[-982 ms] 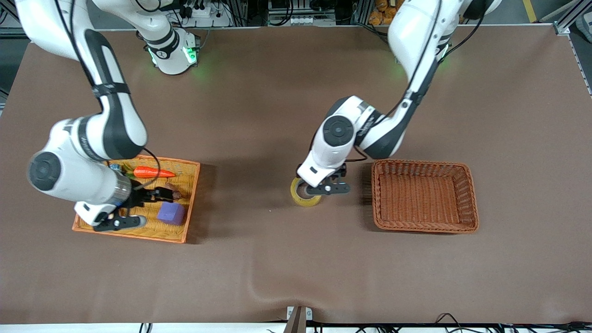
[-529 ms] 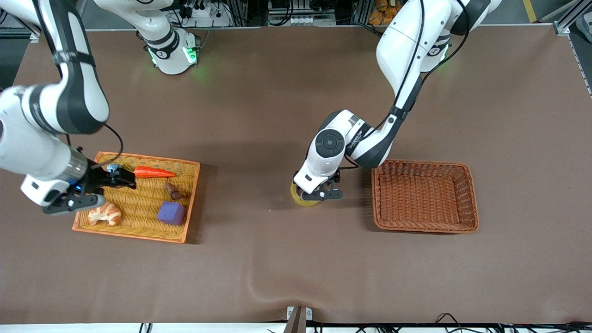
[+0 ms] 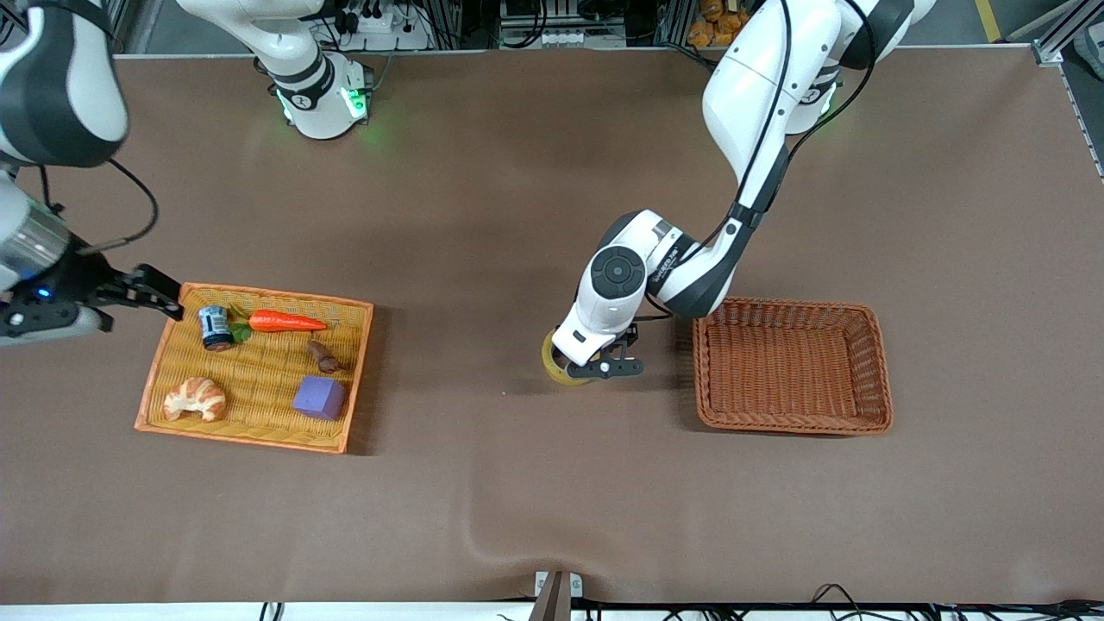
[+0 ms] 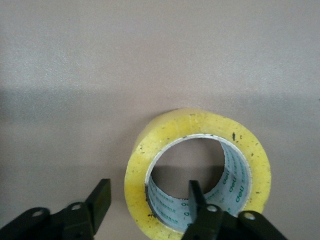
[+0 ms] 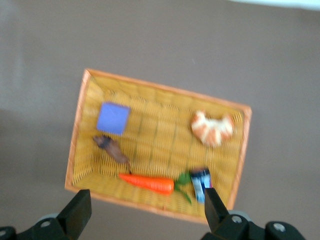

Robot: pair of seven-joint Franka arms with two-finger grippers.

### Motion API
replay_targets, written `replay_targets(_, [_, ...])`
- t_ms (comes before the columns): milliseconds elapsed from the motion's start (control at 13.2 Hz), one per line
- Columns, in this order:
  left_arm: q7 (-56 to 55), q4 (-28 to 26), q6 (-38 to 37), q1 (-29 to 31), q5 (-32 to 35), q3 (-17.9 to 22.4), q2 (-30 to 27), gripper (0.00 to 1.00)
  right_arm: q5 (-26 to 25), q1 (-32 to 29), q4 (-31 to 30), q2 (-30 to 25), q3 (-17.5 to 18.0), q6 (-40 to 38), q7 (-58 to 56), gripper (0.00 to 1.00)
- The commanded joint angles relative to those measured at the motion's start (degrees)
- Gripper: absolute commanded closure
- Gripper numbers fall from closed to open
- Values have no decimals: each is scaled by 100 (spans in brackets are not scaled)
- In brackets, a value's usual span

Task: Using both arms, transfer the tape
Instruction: 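Carry the tape roll into the basket and lower it with the left gripper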

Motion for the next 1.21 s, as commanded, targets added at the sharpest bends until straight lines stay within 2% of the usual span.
replay_targets(0, [153, 138, 29, -2, 150, 5, 130, 88, -67, -142, -192, -498, 86, -729, 889, 0])
replay_targets(76, [250, 130, 29, -10, 168, 13, 130, 100, -59, -142, -192, -604, 95, -897, 1136, 0])
replay_targets(378, [269, 112, -146, 33, 168, 5, -149, 100, 21, -115, -105, -886, 139, -1092, 1174, 0])
replay_targets(680, [233, 59, -1181, 297, 159, 5, -1352, 100, 29, -133, -8, -877, 121, -1119, 929, 0])
replay_targets(907, [338, 59, -1946, 971, 107, -21, -2161, 100, 21, -247, 10, -816, 95, -1233, 769, 0])
replay_targets(1133, [1093, 33, -2772, 1701, 89, -48, -2532, 100, 21, -230, 45, -807, 103, -1268, 769, 0])
